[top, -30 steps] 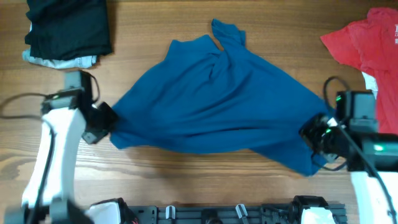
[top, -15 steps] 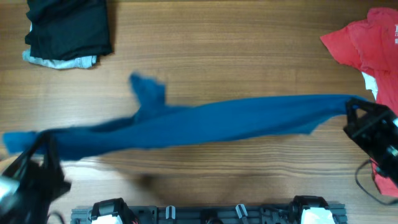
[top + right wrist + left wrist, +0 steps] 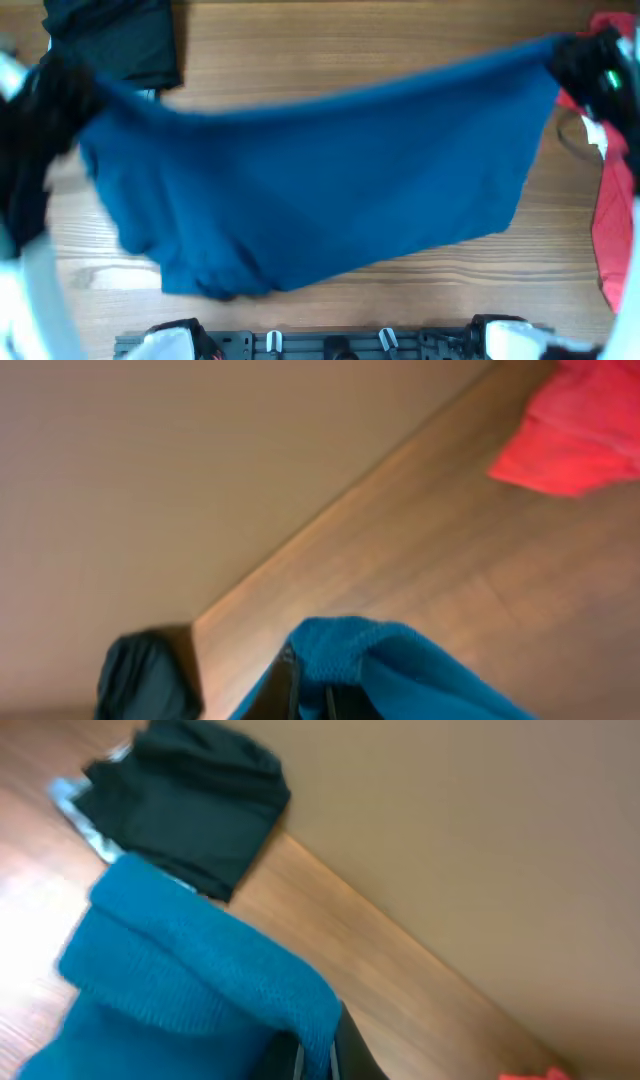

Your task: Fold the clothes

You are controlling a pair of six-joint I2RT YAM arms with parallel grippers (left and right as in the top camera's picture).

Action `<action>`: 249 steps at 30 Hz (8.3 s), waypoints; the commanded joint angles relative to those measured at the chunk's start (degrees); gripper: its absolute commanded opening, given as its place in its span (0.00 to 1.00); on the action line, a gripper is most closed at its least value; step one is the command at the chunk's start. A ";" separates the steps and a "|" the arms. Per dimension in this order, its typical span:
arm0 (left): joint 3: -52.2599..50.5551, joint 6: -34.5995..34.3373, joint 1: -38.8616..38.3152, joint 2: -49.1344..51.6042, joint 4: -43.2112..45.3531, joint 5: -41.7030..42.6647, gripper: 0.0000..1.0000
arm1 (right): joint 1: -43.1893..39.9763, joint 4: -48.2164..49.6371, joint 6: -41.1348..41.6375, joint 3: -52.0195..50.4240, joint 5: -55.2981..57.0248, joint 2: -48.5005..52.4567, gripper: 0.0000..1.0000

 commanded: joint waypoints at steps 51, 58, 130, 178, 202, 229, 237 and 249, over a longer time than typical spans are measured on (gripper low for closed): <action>-16.09 8.59 -4.98 37.09 -28.89 -11.52 1.00 | 5.40 -5.95 -14.62 -25.70 0.74 17.86 1.00; -16.09 7.54 -5.14 36.54 -23.80 -8.50 0.98 | 2.43 11.17 -23.43 -25.59 1.09 18.95 0.30; -16.79 5.38 -24.55 36.57 -7.72 -2.05 0.54 | -11.87 -9.70 -24.83 15.58 -7.67 25.70 0.99; -45.83 0.66 -13.07 4.92 5.18 4.11 1.00 | 7.50 -23.10 -18.23 -7.67 -1.44 16.87 0.04; -45.83 1.81 -13.07 4.94 4.02 3.72 1.00 | 2.36 10.54 1.14 -63.60 -3.98 12.46 0.11; -45.83 1.79 -13.07 4.94 3.56 2.43 1.00 | -29.83 10.80 -0.94 -60.63 3.26 12.46 0.07; -45.83 1.77 -13.07 4.96 3.76 2.45 1.00 | -32.26 8.39 -19.15 -51.91 -13.05 10.12 0.04; -45.83 1.75 -13.07 4.96 3.23 2.47 1.00 | -20.48 36.87 -23.19 -51.67 -21.86 17.75 0.10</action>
